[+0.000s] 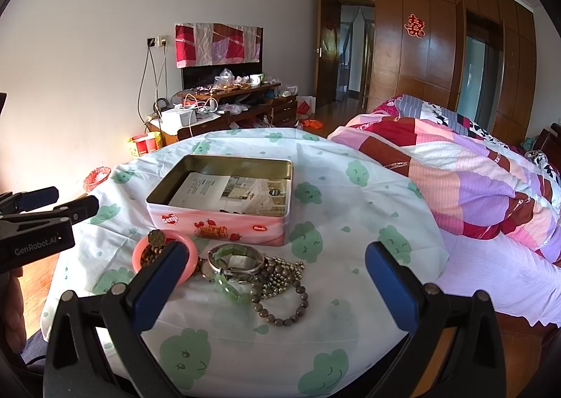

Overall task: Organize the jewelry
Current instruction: 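Move both tools toward the jewelry pile beside the pink tin, then grasp the pink bangle with the left tool while the right tool grasps the silver bangle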

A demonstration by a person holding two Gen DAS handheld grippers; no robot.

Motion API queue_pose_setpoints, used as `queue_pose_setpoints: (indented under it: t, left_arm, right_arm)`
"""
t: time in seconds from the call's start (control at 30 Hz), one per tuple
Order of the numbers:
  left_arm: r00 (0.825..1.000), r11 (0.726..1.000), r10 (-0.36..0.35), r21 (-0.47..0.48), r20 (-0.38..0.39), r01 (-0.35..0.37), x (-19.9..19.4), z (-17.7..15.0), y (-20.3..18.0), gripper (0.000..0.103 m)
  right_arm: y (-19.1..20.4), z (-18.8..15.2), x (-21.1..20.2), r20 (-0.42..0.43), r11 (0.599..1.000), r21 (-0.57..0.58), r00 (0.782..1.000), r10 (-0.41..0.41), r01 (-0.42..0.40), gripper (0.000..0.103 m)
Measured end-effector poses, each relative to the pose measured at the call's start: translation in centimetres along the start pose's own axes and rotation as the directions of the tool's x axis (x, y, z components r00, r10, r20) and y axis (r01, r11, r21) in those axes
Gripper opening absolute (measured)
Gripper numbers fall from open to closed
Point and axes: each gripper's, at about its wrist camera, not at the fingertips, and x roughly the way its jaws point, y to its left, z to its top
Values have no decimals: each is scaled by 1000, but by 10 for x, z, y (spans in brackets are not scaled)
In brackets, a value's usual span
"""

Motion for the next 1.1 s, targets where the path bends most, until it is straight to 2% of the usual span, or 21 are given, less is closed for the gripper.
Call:
queue_pose_setpoints:
  t: [0.87,1.1]
  left_arm:
    - [999,1000,1,12,-41,-1,15,-5,2,76]
    - [992,1000,-19,21,-129,22,43,-17,1,75]
  right_arm:
    - [7,-8,7,-24,1000,7,1000,11,-11,103]
    - [6,-16,15,-55,1000,7,998,-5,6,103]
